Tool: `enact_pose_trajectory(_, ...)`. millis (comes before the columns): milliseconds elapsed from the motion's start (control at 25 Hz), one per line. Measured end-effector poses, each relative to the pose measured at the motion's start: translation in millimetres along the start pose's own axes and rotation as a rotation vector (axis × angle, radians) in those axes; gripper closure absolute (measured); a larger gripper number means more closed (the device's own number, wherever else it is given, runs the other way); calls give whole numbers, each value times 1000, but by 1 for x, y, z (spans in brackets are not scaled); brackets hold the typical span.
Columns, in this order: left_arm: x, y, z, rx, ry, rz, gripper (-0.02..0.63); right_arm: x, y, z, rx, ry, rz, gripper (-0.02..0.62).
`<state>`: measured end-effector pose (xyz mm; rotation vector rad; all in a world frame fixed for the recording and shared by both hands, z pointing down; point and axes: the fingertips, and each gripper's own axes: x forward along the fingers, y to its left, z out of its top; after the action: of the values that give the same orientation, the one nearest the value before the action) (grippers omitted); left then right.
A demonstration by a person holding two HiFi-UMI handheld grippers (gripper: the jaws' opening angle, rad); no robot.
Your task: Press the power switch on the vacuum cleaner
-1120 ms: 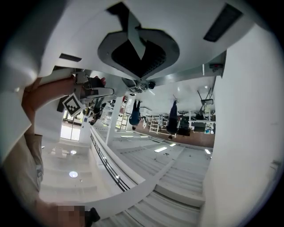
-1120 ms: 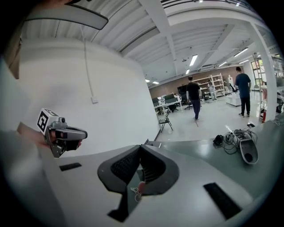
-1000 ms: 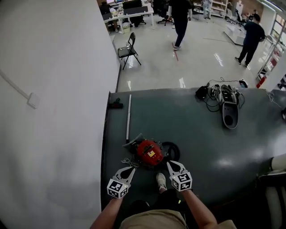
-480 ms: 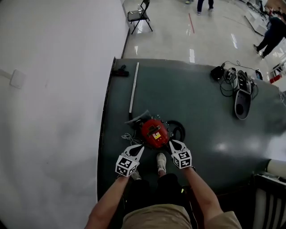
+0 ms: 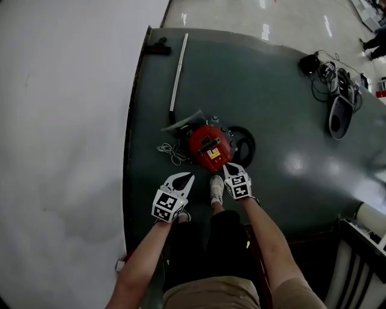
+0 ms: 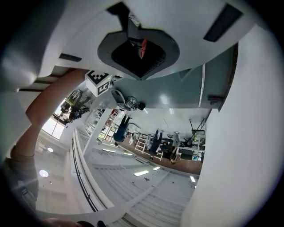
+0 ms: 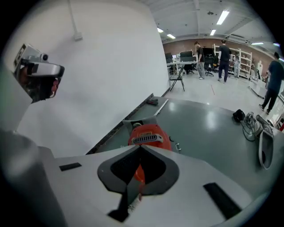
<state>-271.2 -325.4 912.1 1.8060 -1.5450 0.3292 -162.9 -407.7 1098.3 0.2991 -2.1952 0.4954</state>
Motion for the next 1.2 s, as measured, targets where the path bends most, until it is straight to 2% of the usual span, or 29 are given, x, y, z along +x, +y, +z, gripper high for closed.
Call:
enact_pose_trajectory(240, 40, 16, -34, -27, 23, -23, 601, 69, 2, -66, -23, 147, 2, 583)
enact_pose_trajectory(400, 62, 24, -54, -32, 40, -29, 601, 100, 6, -92, -5, 215, 3, 583)
enact_pose_trajectory(680, 82, 30, -74, -72, 48, -33, 601, 140, 5, -96, -23, 248, -38, 583)
enact_pose_trajectory(920, 87, 29, -77, -88, 44, -45, 601, 156, 0, -116, -71, 385, -84, 583)
enact_pose_trajectory(1040, 85, 29, -74, -87, 38, -47, 601, 159, 3, -122, -88, 402, -75, 583)
enact_pose_trajectory(1120, 84, 30, -74, -82, 35, -48, 601, 163, 3, -122, -134, 407, -91, 583)
enact_pose_trajectory(1200, 82, 34, -75, -76, 32, -42, 601, 166, 3, -122, -131, 404, -104, 583)
